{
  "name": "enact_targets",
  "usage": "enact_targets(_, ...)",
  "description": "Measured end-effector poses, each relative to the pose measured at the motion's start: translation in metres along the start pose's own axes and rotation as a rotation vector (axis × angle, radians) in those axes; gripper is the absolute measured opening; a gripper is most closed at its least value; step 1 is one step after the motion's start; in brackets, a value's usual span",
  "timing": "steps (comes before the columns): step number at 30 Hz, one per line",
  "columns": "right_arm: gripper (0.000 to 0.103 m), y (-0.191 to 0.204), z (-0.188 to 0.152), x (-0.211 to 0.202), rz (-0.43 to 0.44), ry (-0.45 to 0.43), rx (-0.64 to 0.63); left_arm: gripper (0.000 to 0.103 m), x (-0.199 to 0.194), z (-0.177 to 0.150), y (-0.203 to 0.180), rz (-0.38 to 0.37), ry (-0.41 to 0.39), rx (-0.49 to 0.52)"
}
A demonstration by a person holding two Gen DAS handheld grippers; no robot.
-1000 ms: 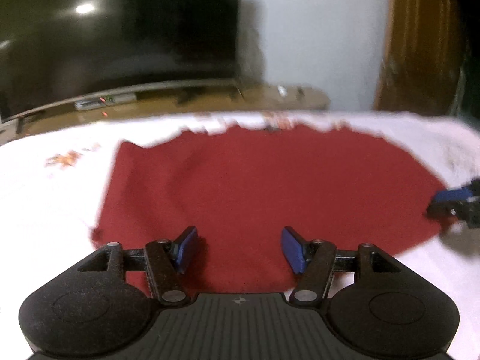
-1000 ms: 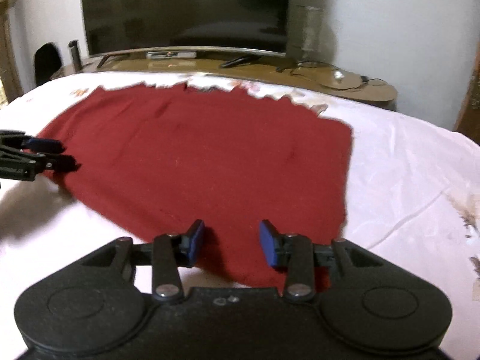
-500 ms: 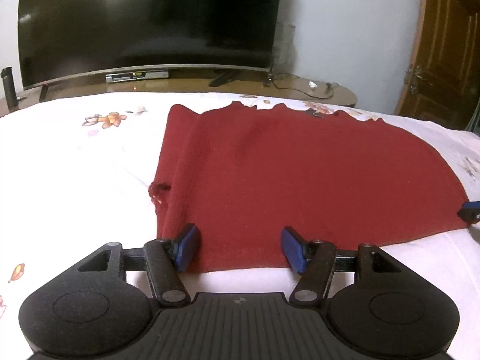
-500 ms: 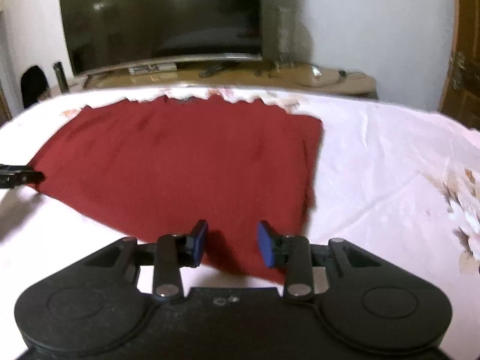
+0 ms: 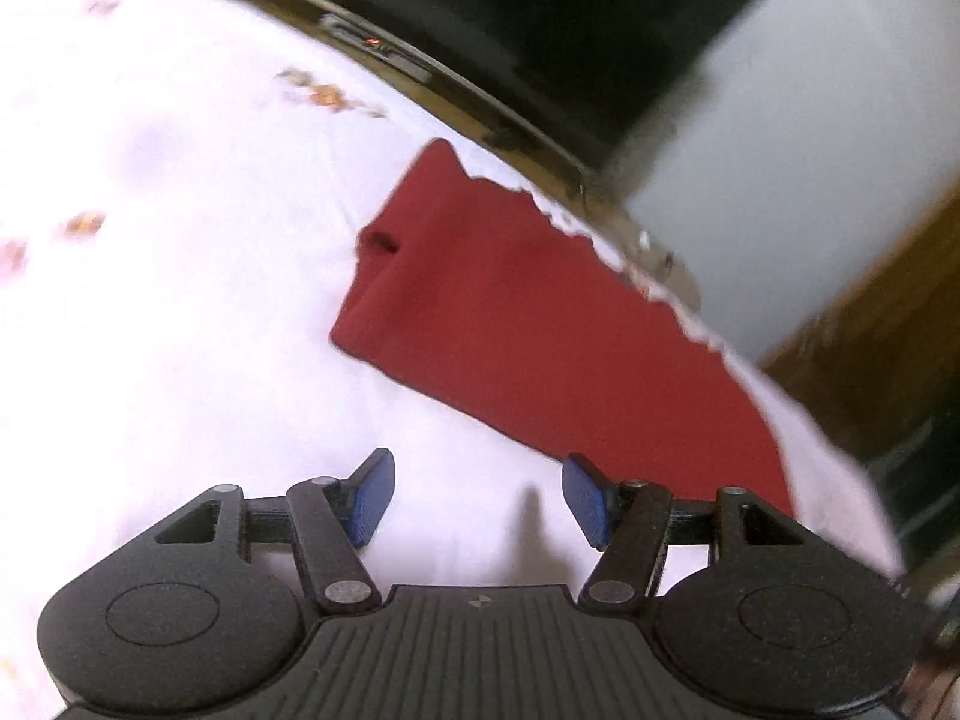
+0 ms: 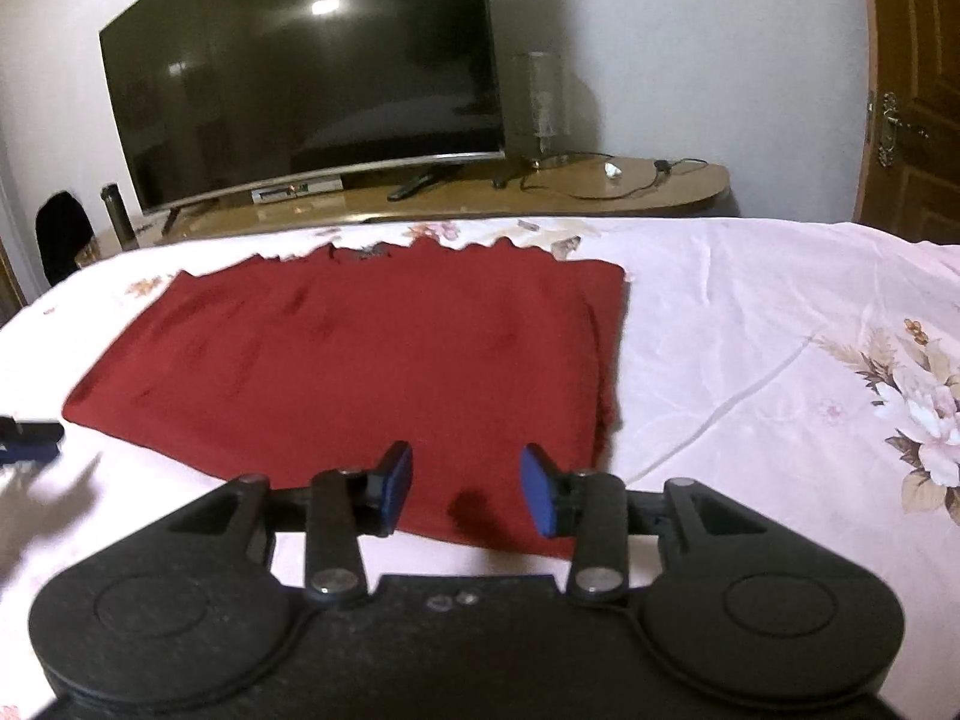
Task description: Fold small clothes
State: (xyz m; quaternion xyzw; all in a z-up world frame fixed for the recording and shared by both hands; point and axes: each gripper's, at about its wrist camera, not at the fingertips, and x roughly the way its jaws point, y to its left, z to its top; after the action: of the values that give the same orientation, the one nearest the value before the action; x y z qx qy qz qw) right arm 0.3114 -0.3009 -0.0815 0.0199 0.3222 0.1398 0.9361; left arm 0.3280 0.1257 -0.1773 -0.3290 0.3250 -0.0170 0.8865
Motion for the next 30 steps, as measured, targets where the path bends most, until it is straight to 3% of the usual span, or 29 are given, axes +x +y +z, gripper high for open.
enact_targets(4, 0.040, 0.012, 0.002, 0.001, 0.035, -0.008, 0.015, 0.061, 0.006, 0.002, 0.018, -0.045, -0.013, -0.183)
enact_targets(7, 0.041, 0.022, 0.003, 0.005, 0.050, -0.009, 0.024, 0.061, 0.012, 0.003, 0.027, -0.072, -0.031, -0.255)
enact_targets(18, 0.041, 0.033, 0.007, 0.023, 0.097, -0.013, 0.045, 0.061, 0.019, 0.005, 0.027, -0.077, -0.067, -0.269)
enact_targets(25, 0.041, 0.010, 0.012, 0.047, 0.073, -0.029, 0.144, 0.061, 0.039, 0.024, 0.024, -0.081, -0.082, -0.263)
enact_targets(27, 0.042, 0.001, 0.011, 0.052, 0.076, -0.015, 0.186, 0.042, 0.045, 0.027, 0.024, -0.076, -0.070, -0.268)
enact_targets(30, 0.042, -0.003, 0.009, 0.055, 0.065, 0.007, 0.193, 0.036, 0.050, 0.027, 0.030, -0.084, -0.095, -0.305)
